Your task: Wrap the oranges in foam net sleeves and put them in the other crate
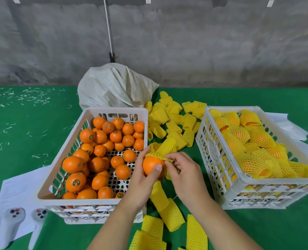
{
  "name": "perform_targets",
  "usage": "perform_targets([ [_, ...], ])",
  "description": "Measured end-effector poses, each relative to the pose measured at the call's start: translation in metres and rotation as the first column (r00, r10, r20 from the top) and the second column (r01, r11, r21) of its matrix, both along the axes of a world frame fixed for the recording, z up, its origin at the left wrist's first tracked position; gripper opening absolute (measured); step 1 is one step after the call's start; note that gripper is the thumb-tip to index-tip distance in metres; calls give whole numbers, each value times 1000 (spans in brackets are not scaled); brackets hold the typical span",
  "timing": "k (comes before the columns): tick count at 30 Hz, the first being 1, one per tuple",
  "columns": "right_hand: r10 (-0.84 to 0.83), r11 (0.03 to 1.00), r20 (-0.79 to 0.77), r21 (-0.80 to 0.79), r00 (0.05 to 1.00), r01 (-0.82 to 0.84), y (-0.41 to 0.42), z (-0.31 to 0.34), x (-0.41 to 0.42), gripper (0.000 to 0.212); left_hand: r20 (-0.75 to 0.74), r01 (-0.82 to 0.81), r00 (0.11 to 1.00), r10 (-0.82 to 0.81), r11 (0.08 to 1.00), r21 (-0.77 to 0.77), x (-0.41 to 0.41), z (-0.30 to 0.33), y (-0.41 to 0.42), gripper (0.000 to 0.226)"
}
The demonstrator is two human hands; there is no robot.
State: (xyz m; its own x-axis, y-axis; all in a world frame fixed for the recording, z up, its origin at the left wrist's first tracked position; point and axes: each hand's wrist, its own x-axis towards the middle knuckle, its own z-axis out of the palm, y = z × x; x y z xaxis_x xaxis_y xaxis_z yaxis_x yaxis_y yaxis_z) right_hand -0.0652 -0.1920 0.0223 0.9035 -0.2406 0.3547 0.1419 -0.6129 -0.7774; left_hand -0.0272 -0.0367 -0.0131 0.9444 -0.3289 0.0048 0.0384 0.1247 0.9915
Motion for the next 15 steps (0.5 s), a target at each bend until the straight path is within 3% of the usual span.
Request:
perform_targets([
  [4, 21, 995, 57, -97, 998, -16, -2, 3, -1, 13, -25, 142, 990, -142, 990, -13, 0, -3, 6, 77],
  [6, 17, 993, 43, -117, 999, -12, -5, 5, 1, 15, 31, 190, 981, -191, 981, 34, 0, -3, 4, 81],
  [9, 16, 991, -6, -135, 1000, -16, -10, 8, 3, 17, 122, 132, 983, -140, 989, 73, -5, -1, -3, 75],
  [15, 66, 957, -20, -283, 998, -69, -23, 25, -6, 13, 152, 28, 988, -30, 1000, 15, -7, -7, -5, 69],
])
